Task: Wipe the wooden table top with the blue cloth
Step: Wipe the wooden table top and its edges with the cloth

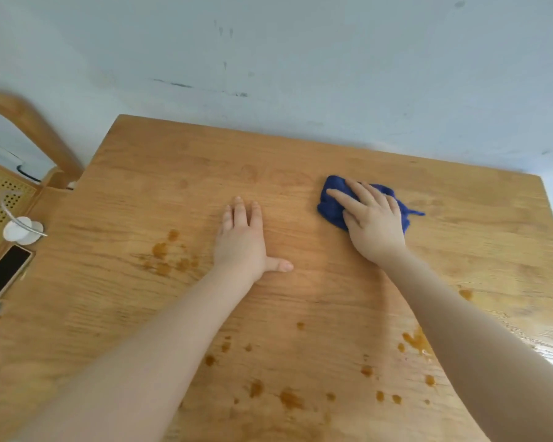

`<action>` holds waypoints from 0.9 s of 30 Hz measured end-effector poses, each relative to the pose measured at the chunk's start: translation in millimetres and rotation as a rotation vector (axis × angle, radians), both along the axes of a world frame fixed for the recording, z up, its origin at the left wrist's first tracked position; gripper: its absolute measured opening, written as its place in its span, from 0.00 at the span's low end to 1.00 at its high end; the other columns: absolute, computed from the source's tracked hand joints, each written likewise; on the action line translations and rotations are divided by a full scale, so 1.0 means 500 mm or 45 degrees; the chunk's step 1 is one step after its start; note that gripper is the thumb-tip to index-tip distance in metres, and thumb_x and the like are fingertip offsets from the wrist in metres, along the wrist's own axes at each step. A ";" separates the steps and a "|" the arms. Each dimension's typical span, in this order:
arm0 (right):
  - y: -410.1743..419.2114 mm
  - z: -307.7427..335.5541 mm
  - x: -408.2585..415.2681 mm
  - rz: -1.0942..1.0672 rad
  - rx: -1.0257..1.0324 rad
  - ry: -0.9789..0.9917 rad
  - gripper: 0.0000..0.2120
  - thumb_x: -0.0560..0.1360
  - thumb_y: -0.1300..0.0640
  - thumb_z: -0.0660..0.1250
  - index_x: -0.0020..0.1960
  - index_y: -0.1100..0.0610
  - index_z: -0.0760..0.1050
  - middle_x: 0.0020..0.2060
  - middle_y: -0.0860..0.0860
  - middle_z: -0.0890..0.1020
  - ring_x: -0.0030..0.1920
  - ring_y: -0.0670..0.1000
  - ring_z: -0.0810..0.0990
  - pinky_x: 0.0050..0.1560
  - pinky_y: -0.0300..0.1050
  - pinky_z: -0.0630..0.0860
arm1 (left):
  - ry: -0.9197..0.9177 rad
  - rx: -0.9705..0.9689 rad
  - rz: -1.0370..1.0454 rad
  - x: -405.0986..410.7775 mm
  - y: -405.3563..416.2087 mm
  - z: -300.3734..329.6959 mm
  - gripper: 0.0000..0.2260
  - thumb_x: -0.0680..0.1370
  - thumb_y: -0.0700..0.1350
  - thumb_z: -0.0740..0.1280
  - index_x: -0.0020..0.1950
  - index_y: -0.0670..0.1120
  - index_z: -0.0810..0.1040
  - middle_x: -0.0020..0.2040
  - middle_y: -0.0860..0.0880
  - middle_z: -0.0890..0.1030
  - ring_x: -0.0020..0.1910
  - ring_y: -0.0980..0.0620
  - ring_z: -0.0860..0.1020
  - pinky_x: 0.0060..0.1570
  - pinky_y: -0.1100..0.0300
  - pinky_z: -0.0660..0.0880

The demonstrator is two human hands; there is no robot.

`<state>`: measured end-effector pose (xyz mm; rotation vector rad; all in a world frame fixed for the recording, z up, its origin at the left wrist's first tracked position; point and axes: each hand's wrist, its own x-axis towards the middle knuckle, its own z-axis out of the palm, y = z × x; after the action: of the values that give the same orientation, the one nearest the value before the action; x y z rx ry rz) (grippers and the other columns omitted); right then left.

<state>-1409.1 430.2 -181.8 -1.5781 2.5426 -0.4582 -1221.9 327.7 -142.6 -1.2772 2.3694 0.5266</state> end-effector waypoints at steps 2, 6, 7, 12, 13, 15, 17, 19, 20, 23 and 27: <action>0.042 0.000 0.034 0.076 -0.005 0.017 0.22 0.75 0.51 0.49 0.64 0.45 0.73 0.67 0.54 0.73 0.66 0.61 0.70 0.62 0.59 0.63 | 0.005 0.011 0.008 0.003 0.003 0.001 0.57 0.64 0.69 0.69 0.76 0.46 0.35 0.76 0.43 0.34 0.75 0.43 0.37 0.74 0.51 0.44; 0.033 -0.001 0.003 0.219 -0.001 0.033 0.21 0.76 0.51 0.50 0.64 0.45 0.73 0.66 0.53 0.74 0.65 0.60 0.71 0.61 0.59 0.65 | -0.016 0.027 -0.015 0.003 0.003 0.001 0.56 0.66 0.69 0.67 0.75 0.46 0.33 0.75 0.44 0.32 0.75 0.43 0.35 0.73 0.50 0.43; 0.014 -0.005 -0.020 0.247 -0.023 0.077 0.21 0.75 0.51 0.50 0.63 0.46 0.74 0.65 0.54 0.74 0.64 0.61 0.72 0.60 0.59 0.66 | -0.026 0.020 -0.013 0.000 0.000 0.001 0.57 0.65 0.69 0.67 0.75 0.46 0.33 0.75 0.44 0.32 0.75 0.43 0.36 0.73 0.50 0.43; -0.102 -0.011 -0.156 -0.108 0.015 0.113 0.20 0.78 0.53 0.51 0.68 0.46 0.67 0.70 0.52 0.68 0.68 0.58 0.65 0.65 0.54 0.58 | -0.018 -0.019 0.009 -0.002 0.001 -0.007 0.56 0.64 0.67 0.69 0.76 0.47 0.35 0.76 0.46 0.34 0.76 0.45 0.37 0.73 0.51 0.45; -0.111 -0.014 -0.162 -0.135 0.038 0.111 0.20 0.79 0.55 0.51 0.69 0.45 0.66 0.70 0.52 0.68 0.68 0.58 0.64 0.66 0.54 0.57 | 0.002 -0.032 0.014 0.004 0.005 -0.009 0.55 0.65 0.67 0.68 0.76 0.48 0.36 0.76 0.47 0.35 0.76 0.46 0.37 0.73 0.51 0.45; -0.098 -0.010 -0.145 -0.092 0.024 0.121 0.20 0.78 0.55 0.51 0.68 0.46 0.68 0.69 0.53 0.69 0.66 0.59 0.67 0.64 0.56 0.60 | 0.034 -0.045 0.018 0.013 0.015 -0.011 0.52 0.67 0.67 0.67 0.77 0.48 0.37 0.77 0.48 0.35 0.76 0.46 0.38 0.74 0.51 0.45; -0.039 -0.008 -0.105 0.073 -0.022 0.141 0.21 0.75 0.53 0.51 0.64 0.47 0.72 0.65 0.54 0.74 0.61 0.61 0.73 0.59 0.59 0.66 | 0.011 -0.049 0.022 0.015 0.029 -0.007 0.49 0.69 0.67 0.65 0.77 0.48 0.38 0.77 0.47 0.36 0.76 0.46 0.39 0.74 0.51 0.45; 0.051 -0.006 -0.052 0.217 -0.044 0.099 0.20 0.74 0.53 0.53 0.62 0.46 0.74 0.63 0.54 0.76 0.61 0.61 0.75 0.58 0.59 0.68 | -0.051 -0.052 0.016 0.009 0.043 0.003 0.47 0.72 0.65 0.63 0.77 0.47 0.38 0.77 0.46 0.36 0.76 0.46 0.40 0.74 0.51 0.45; 0.097 -0.004 -0.029 0.281 -0.032 0.081 0.19 0.74 0.53 0.53 0.63 0.45 0.73 0.64 0.53 0.76 0.62 0.60 0.74 0.59 0.59 0.68 | -0.087 -0.060 0.008 0.002 0.047 0.010 0.46 0.72 0.65 0.62 0.77 0.46 0.39 0.77 0.46 0.36 0.76 0.46 0.40 0.74 0.51 0.45; 0.160 -0.001 -0.025 0.524 0.026 0.061 0.19 0.77 0.52 0.52 0.65 0.43 0.69 0.67 0.52 0.73 0.65 0.60 0.71 0.62 0.59 0.67 | -0.106 -0.085 0.007 -0.025 0.050 0.033 0.44 0.73 0.62 0.65 0.77 0.48 0.40 0.76 0.45 0.35 0.76 0.45 0.40 0.74 0.50 0.45; 0.094 0.000 -0.108 0.454 0.019 0.037 0.23 0.76 0.47 0.47 0.66 0.44 0.71 0.67 0.52 0.72 0.67 0.59 0.70 0.63 0.57 0.64 | 0.033 -0.108 -0.040 -0.070 0.087 0.047 0.42 0.75 0.57 0.67 0.77 0.49 0.42 0.76 0.45 0.33 0.76 0.45 0.42 0.74 0.51 0.46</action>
<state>-1463.3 477.2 -181.7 -1.9878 2.2044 -0.3744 -1257.1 371.3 -119.3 -1.2746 2.4530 0.4402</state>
